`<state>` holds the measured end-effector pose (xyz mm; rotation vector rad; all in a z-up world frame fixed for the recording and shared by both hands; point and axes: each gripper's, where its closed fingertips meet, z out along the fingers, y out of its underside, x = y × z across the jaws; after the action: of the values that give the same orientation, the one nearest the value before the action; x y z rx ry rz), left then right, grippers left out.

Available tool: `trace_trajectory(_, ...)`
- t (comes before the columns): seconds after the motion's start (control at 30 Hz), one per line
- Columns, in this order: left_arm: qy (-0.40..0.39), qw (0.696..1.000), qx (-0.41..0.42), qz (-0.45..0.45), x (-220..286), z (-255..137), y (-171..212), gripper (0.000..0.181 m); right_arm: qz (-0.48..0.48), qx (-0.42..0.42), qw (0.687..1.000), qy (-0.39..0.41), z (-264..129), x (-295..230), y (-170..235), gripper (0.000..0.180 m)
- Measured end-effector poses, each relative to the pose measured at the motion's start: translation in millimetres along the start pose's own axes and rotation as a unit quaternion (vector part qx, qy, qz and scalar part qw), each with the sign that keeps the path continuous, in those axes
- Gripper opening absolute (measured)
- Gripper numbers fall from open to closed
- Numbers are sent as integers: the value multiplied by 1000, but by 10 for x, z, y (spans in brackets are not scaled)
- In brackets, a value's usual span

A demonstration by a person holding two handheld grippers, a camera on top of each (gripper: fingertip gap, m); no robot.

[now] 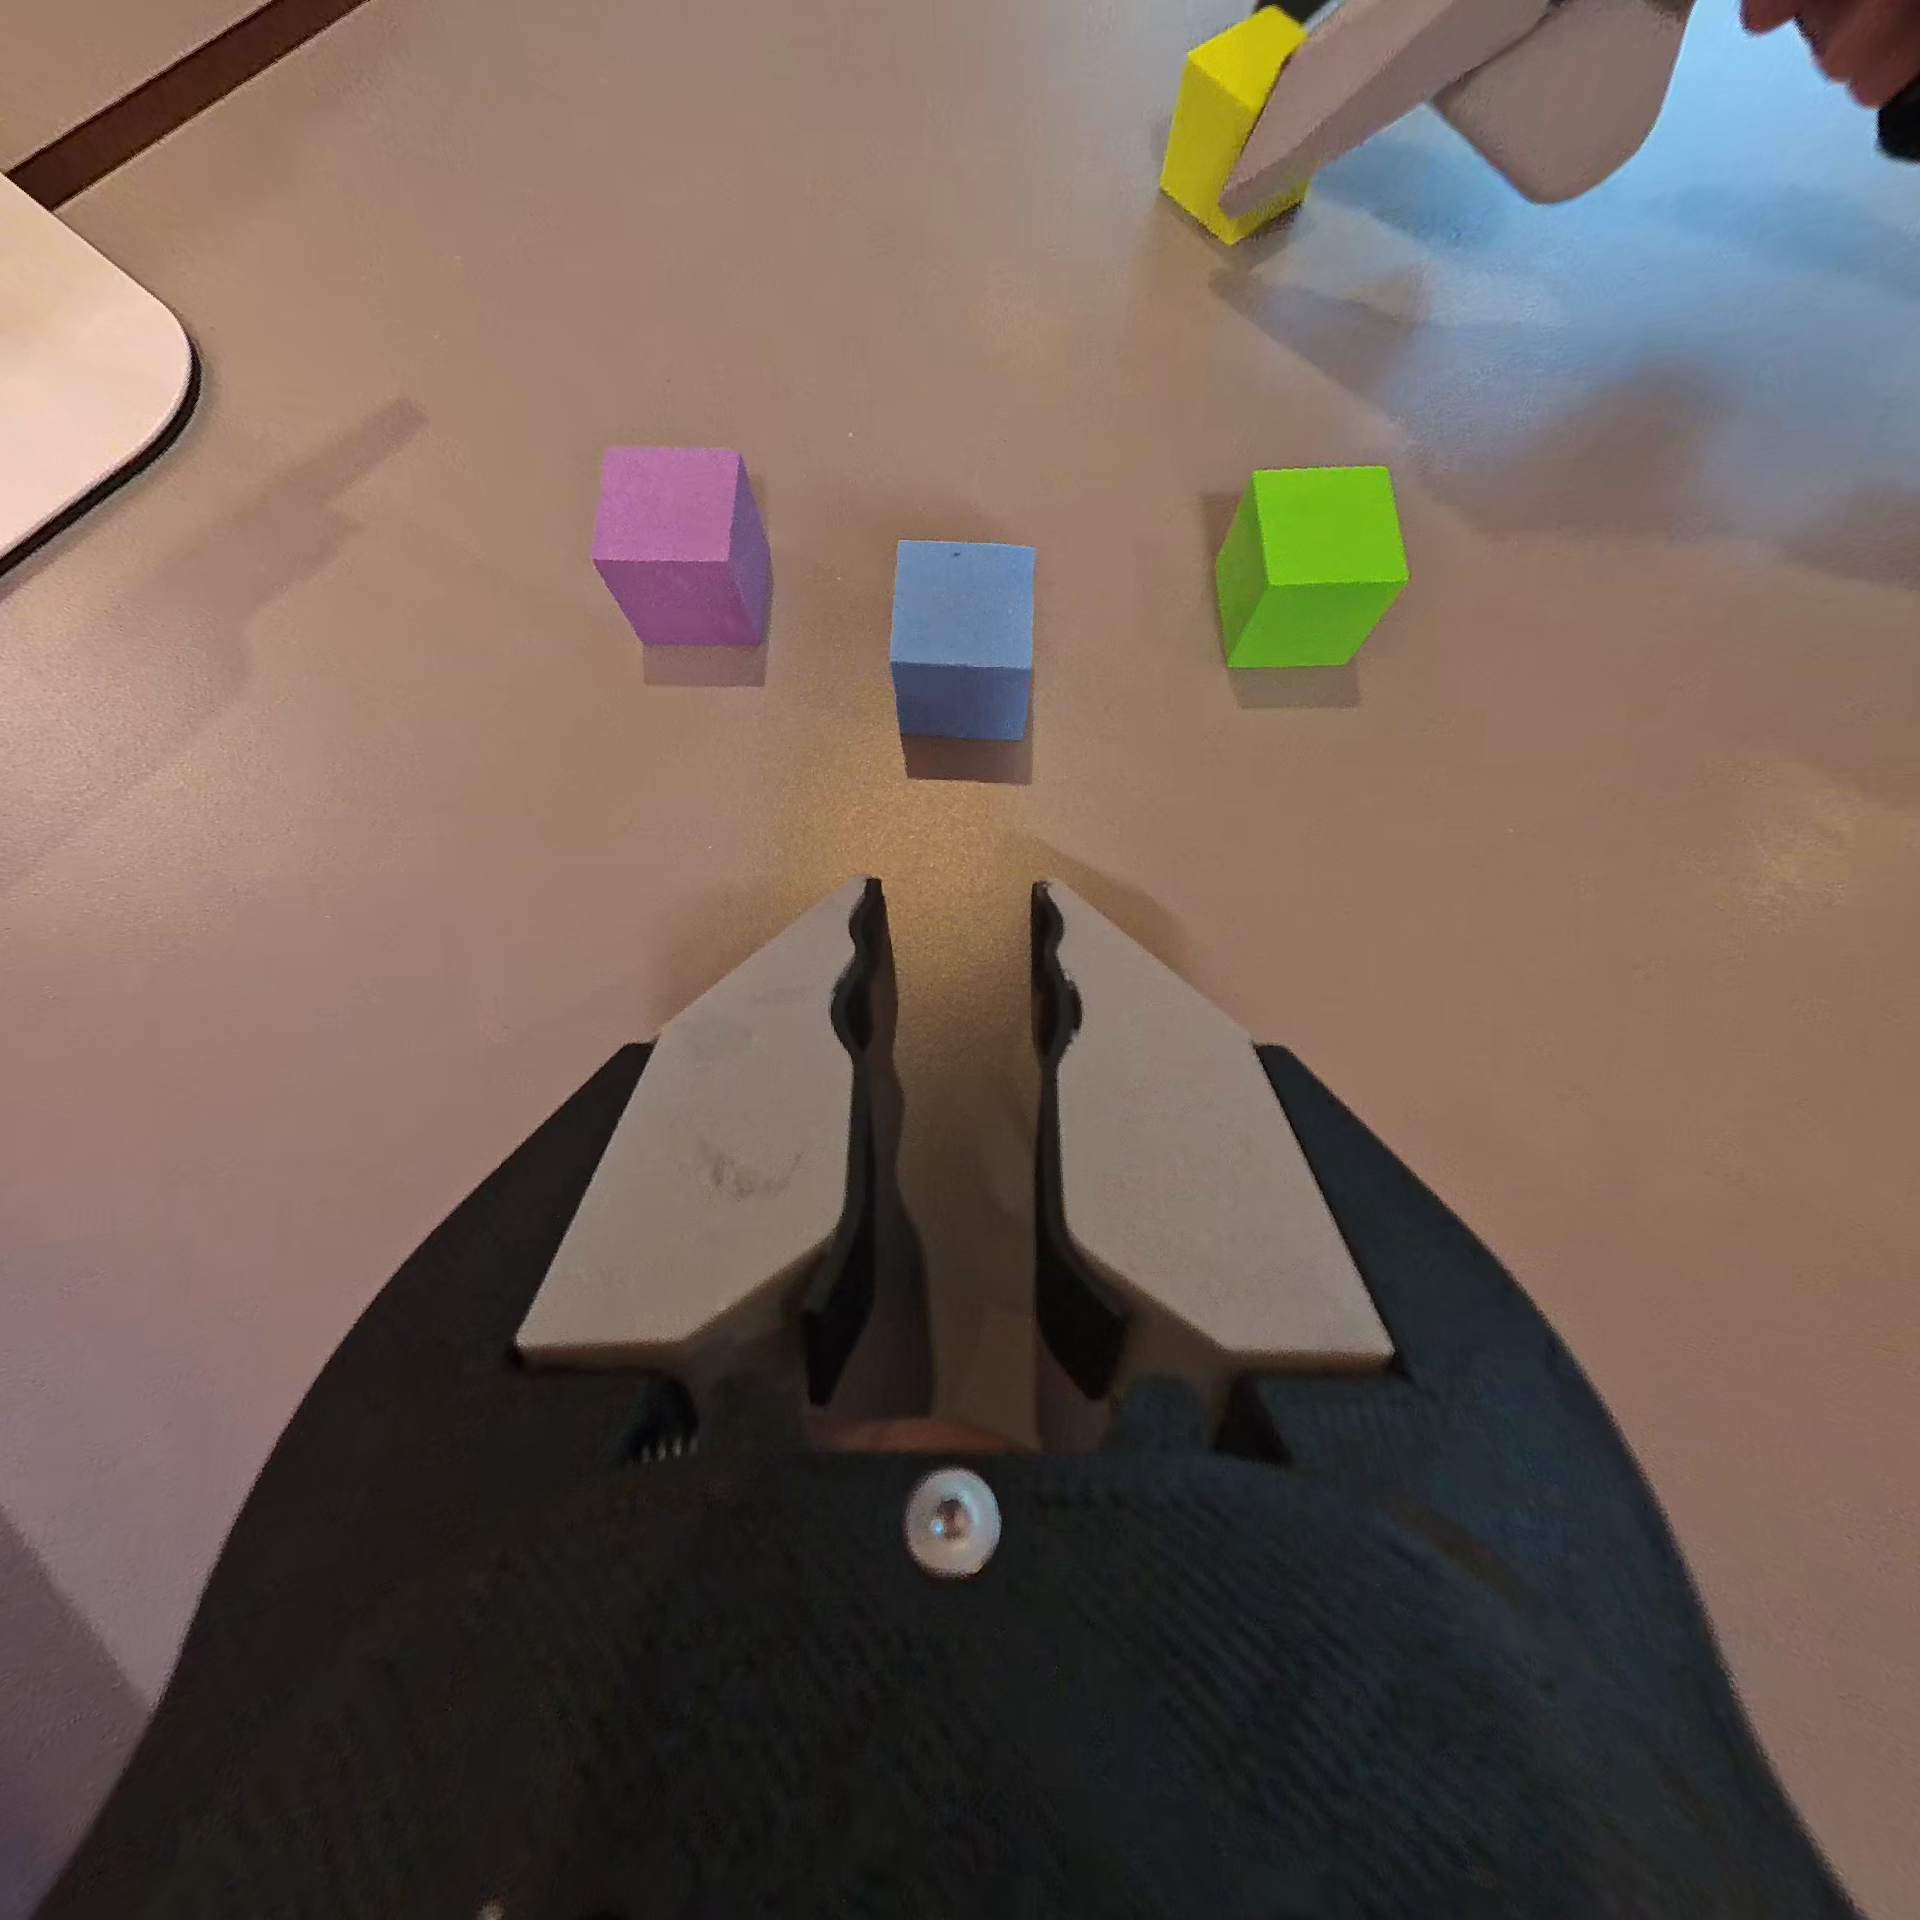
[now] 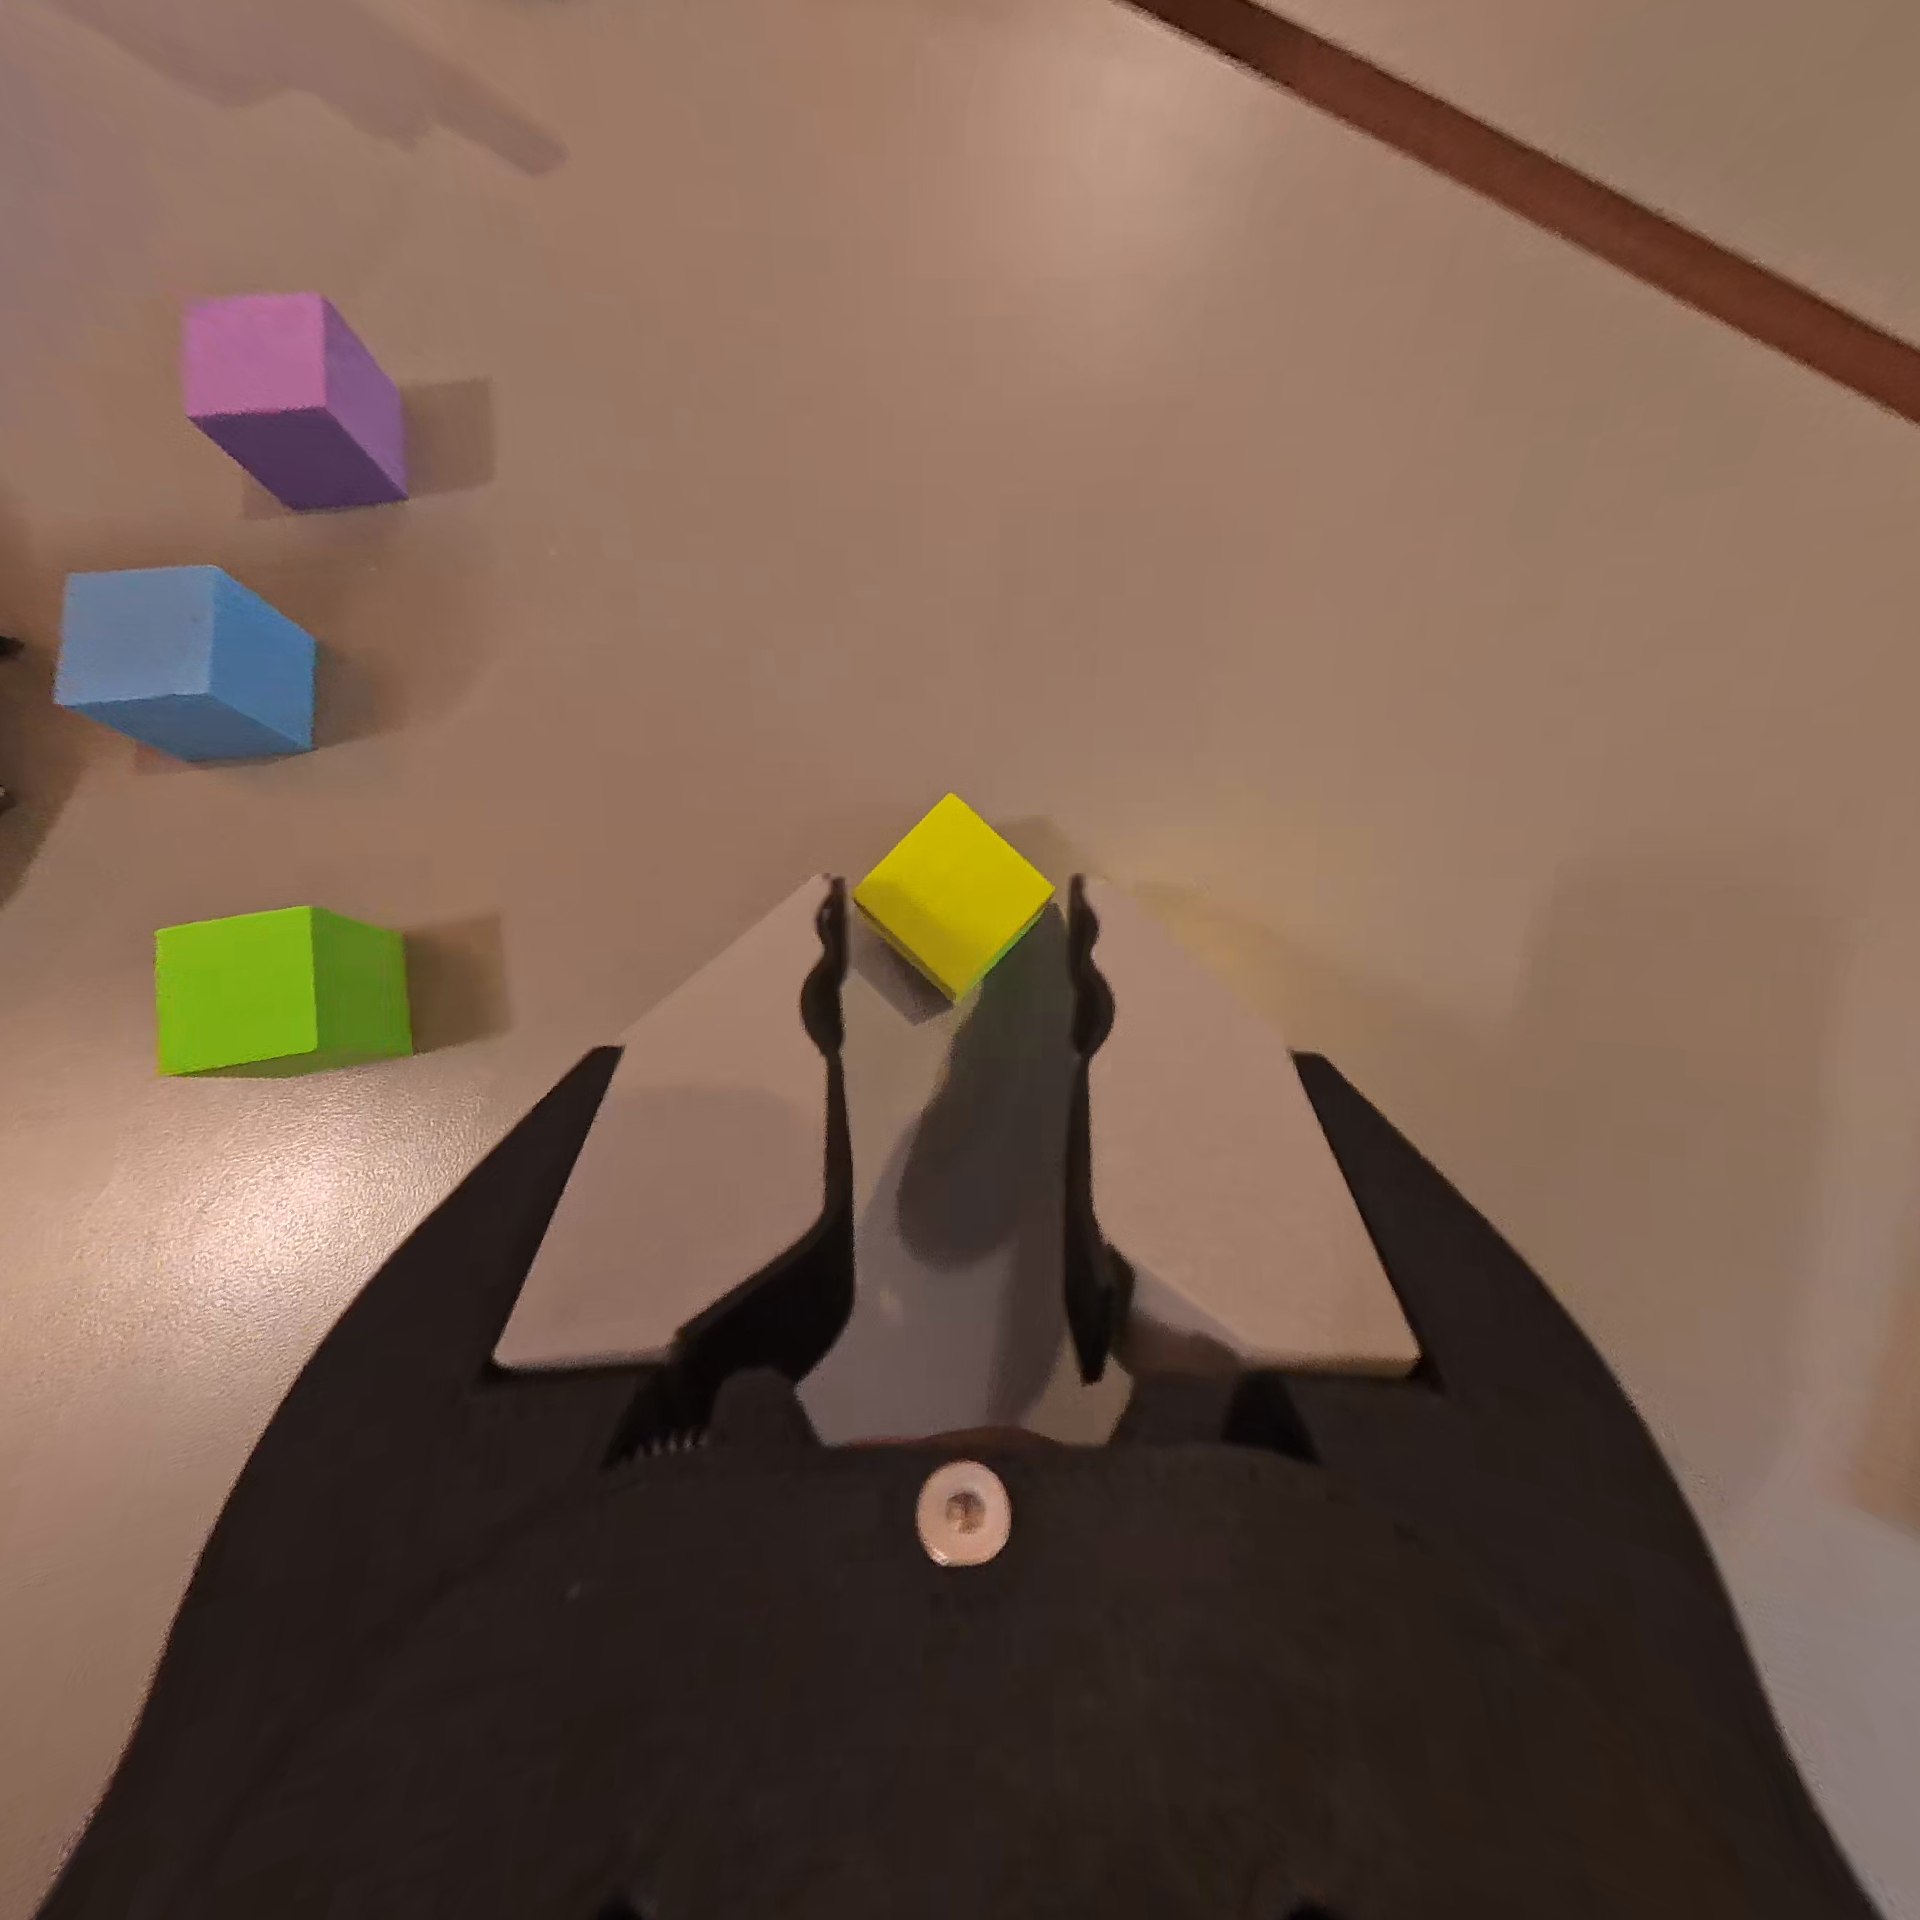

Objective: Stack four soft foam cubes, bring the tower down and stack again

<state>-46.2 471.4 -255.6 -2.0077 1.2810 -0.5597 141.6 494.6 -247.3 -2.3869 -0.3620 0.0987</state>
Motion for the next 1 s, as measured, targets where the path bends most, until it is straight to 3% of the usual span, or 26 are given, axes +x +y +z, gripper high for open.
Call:
trace_trajectory(0.13, -1, 1000, 0, 0, 1, 0, 1, 27, -28, 30, 999, 6, -44, -27, -107, 35)
trace_trajectory(0.27, -1, 1000, 0, 0, 0, 0, 2, 27, -99, 145, 974, -145, -369, -675, -483, 35)
trace_trajectory(0.37, -1, 1000, 0, 0, 0, -1, 1, 27, -151, 172, 946, -230, -570, -1156, -541, 35)
trace_trajectory(0.5, -1, 1000, 0, 0, 0, -1, 1, 26, -241, 145, 919, -276, -588, -1592, -365, 35)
trace_trajectory(0.77, -1, 1000, 0, 0, 1, -1, -1, 26, -343, 28, 901, -265, -189, -1843, 147, 35)
trace_trajectory(1.0, 23, 1000, -1, 12, 90, -4, -1, 27, -368, 31, 889, -271, -222, -1871, 201, 37)
